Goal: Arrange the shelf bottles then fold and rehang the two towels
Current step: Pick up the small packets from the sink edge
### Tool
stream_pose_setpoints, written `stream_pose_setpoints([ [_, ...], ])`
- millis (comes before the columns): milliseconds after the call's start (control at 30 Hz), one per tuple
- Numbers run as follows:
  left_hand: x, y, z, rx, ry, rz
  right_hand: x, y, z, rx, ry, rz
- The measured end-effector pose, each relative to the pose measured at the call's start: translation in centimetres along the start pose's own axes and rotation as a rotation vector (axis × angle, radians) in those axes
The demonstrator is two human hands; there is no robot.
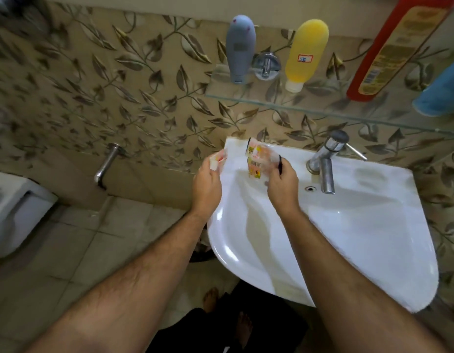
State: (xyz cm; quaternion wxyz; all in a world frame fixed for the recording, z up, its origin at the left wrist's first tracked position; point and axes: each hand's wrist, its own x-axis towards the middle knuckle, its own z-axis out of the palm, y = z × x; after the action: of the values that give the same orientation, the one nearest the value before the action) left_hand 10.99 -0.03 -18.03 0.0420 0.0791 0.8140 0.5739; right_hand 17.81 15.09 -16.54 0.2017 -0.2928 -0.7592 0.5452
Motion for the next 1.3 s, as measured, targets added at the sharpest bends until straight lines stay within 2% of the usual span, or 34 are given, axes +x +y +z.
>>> stream_pose_setpoints([
  [100, -1.2, 0.9, -2.5, -0.175, 0.097, -0.128, -1.9, -1.7, 1.7, 0.236, -0.034, 0.072],
  [200, -1.8, -0.2, -5.5, -0.208, 0.149, -0.190, -3.7, -3.3, 4.2, 0.311, -0.089, 0.090],
  [367, -2.3, -5.4, -10.5, -0.263, 0.240, -0.266, -6.1, -4.9, 9.8, 0.278, -0.170, 0.086],
  [533, -1.5, -11.3, -15.5, -0.336, 0.255, -0.418, -8.0, -3.9, 16.5, 0.217, -0.238, 0.183],
  [633, 0.0, -14.5, -18.4, -0.372, 0.236, -0.493, -9.0, -2.1, 20.9, 0.167, -0.220, 0.232],
  [900, 3.2, -24.0, -22.3, -0.327, 0.138, -0.678, -10.9, 6.4, 29.0, 0.048, -0.026, 0.520],
  [1067, 3.0, -29.9, -19.9, -0.196, 0.071, -0.712, -10.8, 13.4, 31.0, -0.057, 0.046, 0.696],
  [1300, 2.9, -40.3, -14.9, -0.083, -0.051, -0.685, -9.9, 25.6, 33.1, -0.044, 0.016, 0.806],
])
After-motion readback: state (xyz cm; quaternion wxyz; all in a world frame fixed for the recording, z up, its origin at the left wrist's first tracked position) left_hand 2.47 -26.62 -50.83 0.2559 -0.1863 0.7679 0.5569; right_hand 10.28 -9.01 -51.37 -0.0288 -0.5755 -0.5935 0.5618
